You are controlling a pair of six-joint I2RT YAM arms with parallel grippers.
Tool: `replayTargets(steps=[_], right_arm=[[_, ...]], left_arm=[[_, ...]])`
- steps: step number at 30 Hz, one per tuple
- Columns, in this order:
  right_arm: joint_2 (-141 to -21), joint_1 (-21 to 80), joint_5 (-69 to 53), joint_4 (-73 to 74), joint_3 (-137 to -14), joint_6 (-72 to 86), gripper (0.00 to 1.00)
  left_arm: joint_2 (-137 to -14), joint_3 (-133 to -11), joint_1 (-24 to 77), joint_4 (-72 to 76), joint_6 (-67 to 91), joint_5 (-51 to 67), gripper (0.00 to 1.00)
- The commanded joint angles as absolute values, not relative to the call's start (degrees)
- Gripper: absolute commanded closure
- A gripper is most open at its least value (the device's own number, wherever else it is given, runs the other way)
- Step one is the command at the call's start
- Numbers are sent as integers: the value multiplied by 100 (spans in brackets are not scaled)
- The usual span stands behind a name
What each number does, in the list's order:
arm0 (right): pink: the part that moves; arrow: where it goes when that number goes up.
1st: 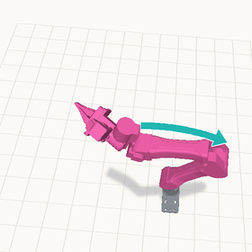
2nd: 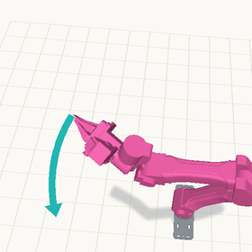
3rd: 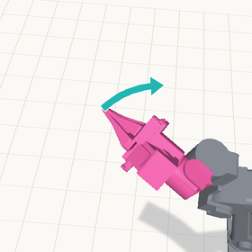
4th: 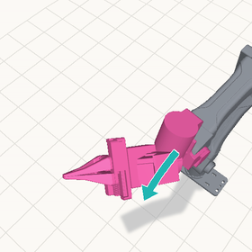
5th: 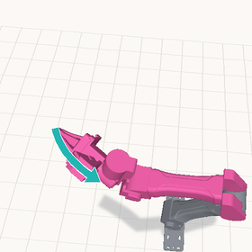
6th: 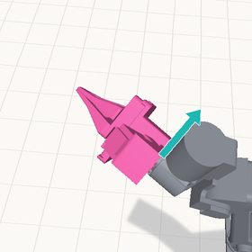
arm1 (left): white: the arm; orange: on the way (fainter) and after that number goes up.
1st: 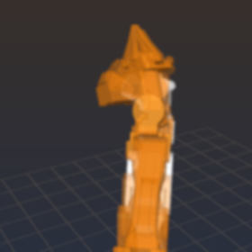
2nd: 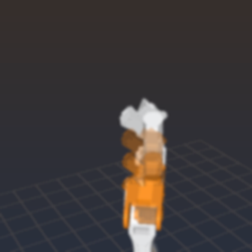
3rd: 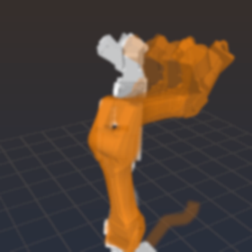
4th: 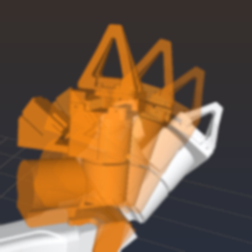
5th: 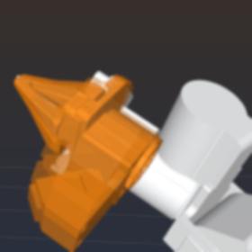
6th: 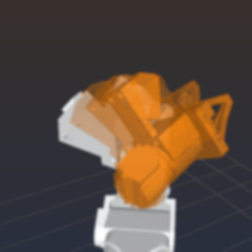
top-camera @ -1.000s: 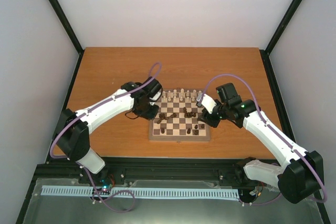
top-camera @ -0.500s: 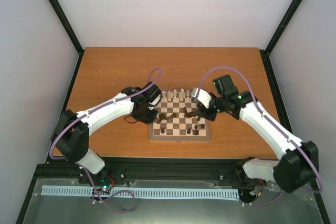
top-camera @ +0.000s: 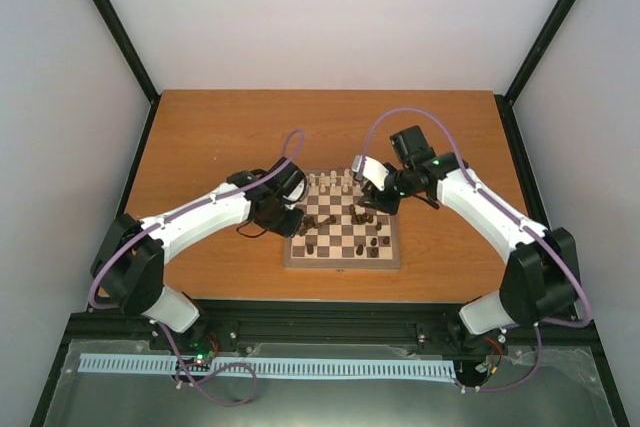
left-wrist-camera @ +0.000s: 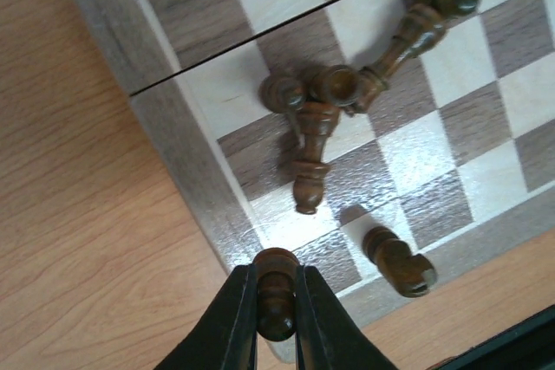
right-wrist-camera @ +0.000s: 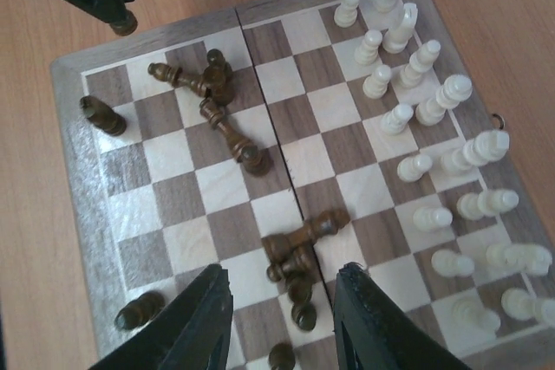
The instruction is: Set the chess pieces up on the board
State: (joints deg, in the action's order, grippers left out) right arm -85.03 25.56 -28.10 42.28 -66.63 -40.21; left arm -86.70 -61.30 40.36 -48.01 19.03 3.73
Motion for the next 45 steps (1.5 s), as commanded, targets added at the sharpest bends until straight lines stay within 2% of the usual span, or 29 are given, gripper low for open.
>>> replayTargets(steps=[1,8,14,22,45], right_arm=[[-7909,2387,-2800,4380,-6359,-3931,67],[-7358,1745,-2837,4431,-5924,-3410,67],[-7057,1157,-2462,4660,-5865,-3051,67],[-6824,984,-2136,4216,-5209,-2689,67],[-6853,984,-1991,4069,-5133,-2724,66]], left_arm=[[-8643,-6543,4357,-4685,1440,670,88],[-9581,-7774,5138,-5045,818,320,87],[-10539,-8568,5409,-5195,641,441,87],[-11240,-9187,5571,-5237,604,488,88],[-11852,-9532,5687,-5248,613,731,87]])
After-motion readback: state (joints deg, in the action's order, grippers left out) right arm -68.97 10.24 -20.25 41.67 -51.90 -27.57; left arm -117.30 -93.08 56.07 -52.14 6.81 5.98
